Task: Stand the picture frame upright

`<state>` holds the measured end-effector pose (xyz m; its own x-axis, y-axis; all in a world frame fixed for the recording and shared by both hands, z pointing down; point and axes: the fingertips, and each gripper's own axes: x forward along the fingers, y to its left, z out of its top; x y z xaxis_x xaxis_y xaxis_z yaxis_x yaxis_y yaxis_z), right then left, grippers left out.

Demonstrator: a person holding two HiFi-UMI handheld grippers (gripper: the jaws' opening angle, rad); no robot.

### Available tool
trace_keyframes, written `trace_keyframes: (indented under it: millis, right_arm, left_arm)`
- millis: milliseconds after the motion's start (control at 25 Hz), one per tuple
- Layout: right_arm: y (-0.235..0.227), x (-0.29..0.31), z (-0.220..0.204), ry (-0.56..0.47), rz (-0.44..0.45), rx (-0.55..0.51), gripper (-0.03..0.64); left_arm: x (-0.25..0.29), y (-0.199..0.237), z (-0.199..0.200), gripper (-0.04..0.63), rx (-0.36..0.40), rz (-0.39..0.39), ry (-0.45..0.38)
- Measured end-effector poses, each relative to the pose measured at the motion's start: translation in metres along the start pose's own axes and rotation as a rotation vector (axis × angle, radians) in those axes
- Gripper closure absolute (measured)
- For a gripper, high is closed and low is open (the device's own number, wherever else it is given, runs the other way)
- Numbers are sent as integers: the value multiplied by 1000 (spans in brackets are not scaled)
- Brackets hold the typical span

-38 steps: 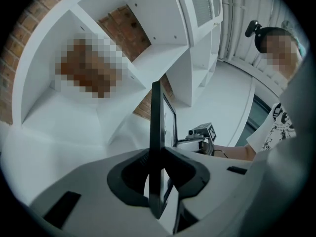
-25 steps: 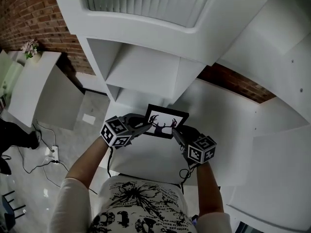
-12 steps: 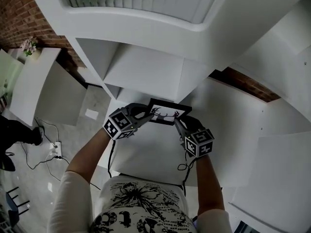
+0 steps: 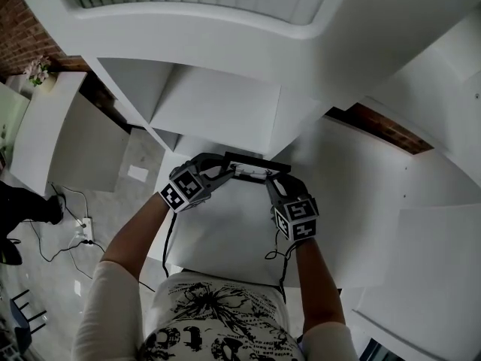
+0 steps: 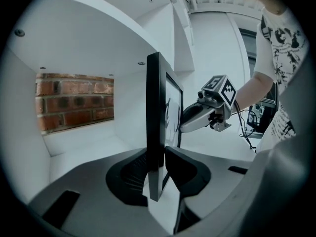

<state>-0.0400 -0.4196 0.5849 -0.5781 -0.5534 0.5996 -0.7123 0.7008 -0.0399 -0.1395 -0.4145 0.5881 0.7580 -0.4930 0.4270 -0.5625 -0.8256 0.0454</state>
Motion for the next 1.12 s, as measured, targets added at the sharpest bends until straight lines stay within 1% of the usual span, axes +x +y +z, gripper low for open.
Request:
trace_keyframes:
  millis: [200,320,560,880,1120]
  right_arm:
    - [0,6,1,-9,-56,-12,523]
    - [1,9,1,-10,-82,-18,523]
    - [2,15,0,-3,-88,-31,523]
    - [4,16,-1,-7,-94,-53,523]
    - [3,19,-3,4,-125,-50,517]
  left_arm:
    - [6,10,-7,471,21,36,41]
    - [7,16,-9,463,31,53,41]
    - [8,19,-14,463,39,47,61]
    - [10,19,-18,457,41,65,50]
    - [12,21,-21,445,14,72,50]
